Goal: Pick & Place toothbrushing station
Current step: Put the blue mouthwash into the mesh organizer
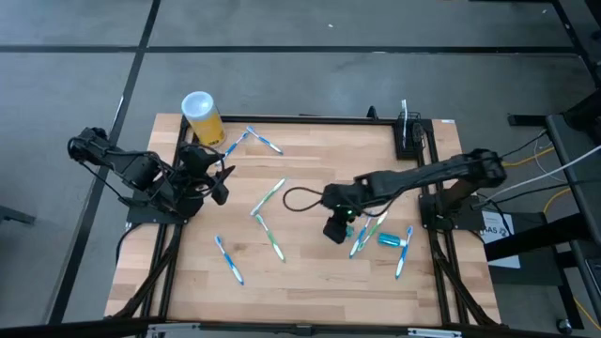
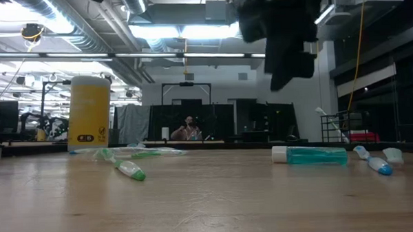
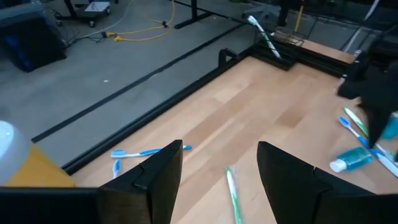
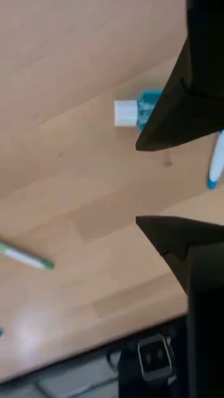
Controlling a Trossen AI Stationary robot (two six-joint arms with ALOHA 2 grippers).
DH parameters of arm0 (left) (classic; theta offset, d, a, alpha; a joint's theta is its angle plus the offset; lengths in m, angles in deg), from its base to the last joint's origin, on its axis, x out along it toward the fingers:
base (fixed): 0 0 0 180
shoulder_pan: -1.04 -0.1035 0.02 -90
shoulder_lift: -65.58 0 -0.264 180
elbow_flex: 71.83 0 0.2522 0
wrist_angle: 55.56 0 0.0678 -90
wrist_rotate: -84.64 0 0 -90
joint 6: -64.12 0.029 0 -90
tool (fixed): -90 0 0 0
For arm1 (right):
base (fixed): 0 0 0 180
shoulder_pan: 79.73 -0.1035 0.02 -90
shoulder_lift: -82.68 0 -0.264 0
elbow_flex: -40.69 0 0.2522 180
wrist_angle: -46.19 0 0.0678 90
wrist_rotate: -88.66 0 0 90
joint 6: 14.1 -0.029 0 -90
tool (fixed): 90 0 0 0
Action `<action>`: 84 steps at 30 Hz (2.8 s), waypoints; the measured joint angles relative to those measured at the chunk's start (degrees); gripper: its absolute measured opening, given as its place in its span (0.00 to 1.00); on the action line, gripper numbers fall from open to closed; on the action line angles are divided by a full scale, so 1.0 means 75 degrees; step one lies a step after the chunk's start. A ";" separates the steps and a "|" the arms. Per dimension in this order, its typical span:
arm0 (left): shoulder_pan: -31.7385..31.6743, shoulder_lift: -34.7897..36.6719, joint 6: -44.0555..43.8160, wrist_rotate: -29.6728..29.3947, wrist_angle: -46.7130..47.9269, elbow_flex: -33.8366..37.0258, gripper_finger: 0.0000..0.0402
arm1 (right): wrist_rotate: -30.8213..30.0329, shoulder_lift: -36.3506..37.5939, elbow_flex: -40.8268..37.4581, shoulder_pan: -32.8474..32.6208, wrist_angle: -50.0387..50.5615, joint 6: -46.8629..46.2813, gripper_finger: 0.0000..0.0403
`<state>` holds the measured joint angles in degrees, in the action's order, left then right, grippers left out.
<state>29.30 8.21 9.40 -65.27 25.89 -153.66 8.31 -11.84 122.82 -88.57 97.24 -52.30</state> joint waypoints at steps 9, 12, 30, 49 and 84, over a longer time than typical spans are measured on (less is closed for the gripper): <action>0.0442 0.0000 0.0019 -0.0110 0.0007 0.0000 0.50 | -0.0975 -0.1270 0.0623 0.0183 0.0738 0.1632 0.59; 0.0590 0.0033 -0.0036 -0.0111 0.0007 0.0000 0.50 | -0.0976 -0.1466 0.0633 0.0225 0.1023 0.1914 0.60; 0.0678 0.0073 -0.0207 -0.0120 0.0007 -0.0009 0.50 | -0.0737 -0.1755 -0.0154 0.0237 0.0089 0.2244 0.60; 0.0678 0.0073 -0.0233 -0.0068 0.0004 -0.0017 0.50 | -0.0857 -0.2095 -0.0209 0.0258 -0.0337 0.1951 0.51; 0.0805 0.0208 -0.0489 -0.0454 0.0300 -0.0017 0.45 | -0.2006 -0.1296 -0.1096 0.1323 -1.0513 0.1895 0.22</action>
<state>35.34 9.77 5.73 -68.68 28.14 -153.79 -6.73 -21.56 114.60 -78.65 18.40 -38.09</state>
